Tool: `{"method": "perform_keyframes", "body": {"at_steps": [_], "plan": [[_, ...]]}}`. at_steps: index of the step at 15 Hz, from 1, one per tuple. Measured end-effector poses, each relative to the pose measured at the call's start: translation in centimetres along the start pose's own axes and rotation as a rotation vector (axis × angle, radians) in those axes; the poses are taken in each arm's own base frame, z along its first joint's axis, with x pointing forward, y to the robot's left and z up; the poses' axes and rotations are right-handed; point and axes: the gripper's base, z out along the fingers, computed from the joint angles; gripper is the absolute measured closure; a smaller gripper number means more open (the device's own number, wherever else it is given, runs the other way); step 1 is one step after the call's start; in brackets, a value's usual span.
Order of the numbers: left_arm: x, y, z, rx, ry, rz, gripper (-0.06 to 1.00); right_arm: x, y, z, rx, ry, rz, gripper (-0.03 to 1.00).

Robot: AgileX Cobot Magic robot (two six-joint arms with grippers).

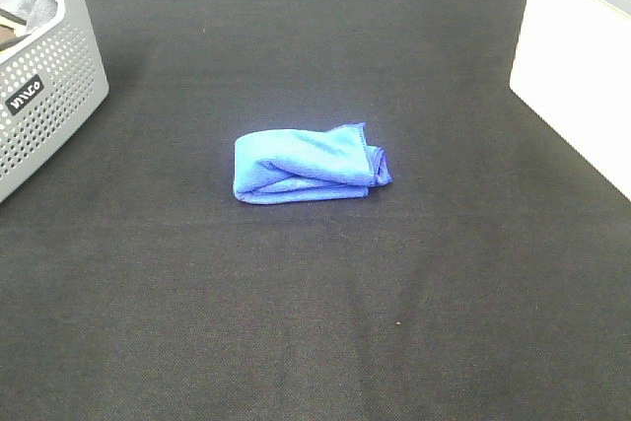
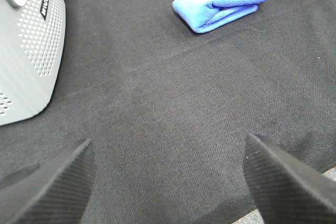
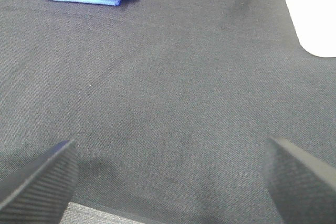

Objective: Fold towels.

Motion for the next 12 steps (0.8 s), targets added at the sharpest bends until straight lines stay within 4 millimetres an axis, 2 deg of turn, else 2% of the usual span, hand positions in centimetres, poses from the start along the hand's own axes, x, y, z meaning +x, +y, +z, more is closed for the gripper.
{"method": "perform_keyframes", "body": {"at_steps": [6,12], "plan": [[-0.07,-0.17,0.02,0.019,-0.009,0.036,0.20,0.00,0.00,0.00,0.000,0.000,0.000,0.07],[-0.01,0.57,0.01,-0.062,-0.001,0.047,0.20,0.00,0.00,0.00,0.000,0.000,0.000,0.07]]}}
